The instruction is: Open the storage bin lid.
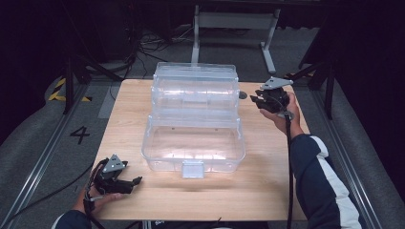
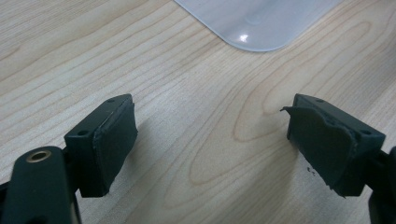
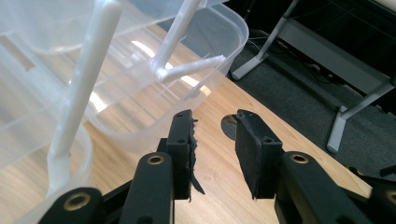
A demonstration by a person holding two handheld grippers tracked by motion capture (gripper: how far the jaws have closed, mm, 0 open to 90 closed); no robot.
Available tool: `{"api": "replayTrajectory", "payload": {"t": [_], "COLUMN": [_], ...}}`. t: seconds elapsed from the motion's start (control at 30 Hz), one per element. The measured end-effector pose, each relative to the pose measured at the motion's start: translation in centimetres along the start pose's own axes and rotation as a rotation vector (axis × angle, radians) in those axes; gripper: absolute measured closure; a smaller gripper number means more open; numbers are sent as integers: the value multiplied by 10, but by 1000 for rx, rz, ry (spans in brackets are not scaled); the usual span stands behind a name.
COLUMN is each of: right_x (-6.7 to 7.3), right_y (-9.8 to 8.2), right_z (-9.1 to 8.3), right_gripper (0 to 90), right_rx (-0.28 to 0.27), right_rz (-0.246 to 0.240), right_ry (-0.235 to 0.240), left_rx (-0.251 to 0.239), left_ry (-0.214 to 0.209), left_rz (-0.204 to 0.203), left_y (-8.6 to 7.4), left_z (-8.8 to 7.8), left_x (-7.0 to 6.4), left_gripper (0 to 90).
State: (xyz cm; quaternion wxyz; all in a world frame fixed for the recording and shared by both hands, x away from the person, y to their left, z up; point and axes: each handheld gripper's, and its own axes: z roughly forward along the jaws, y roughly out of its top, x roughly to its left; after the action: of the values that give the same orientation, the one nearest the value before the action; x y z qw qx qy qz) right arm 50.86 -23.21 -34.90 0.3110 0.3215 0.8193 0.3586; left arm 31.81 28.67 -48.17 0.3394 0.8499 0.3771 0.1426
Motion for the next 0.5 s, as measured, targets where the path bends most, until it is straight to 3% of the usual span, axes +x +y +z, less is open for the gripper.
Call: {"api": "replayTrajectory", "payload": {"t": [0.1,0.17,0.5], "right_x": [1,1,-1], "right_y": [-4,-7,-20], "right_z": [-5,-8,-28], "right_gripper": [668,649,547], "right_rx": [2,3,-9], "right_rz": [-20,2,-3], "right_ry": [2,14,11], "left_rx": [0,0,1], "left_ry": [0,-1,1], "left_rz": [0,1,-4], "left_y": [0,0,0], "left_z": [0,0,0], "left_x": [0,0,0], "left_gripper": [163,163,163]}}
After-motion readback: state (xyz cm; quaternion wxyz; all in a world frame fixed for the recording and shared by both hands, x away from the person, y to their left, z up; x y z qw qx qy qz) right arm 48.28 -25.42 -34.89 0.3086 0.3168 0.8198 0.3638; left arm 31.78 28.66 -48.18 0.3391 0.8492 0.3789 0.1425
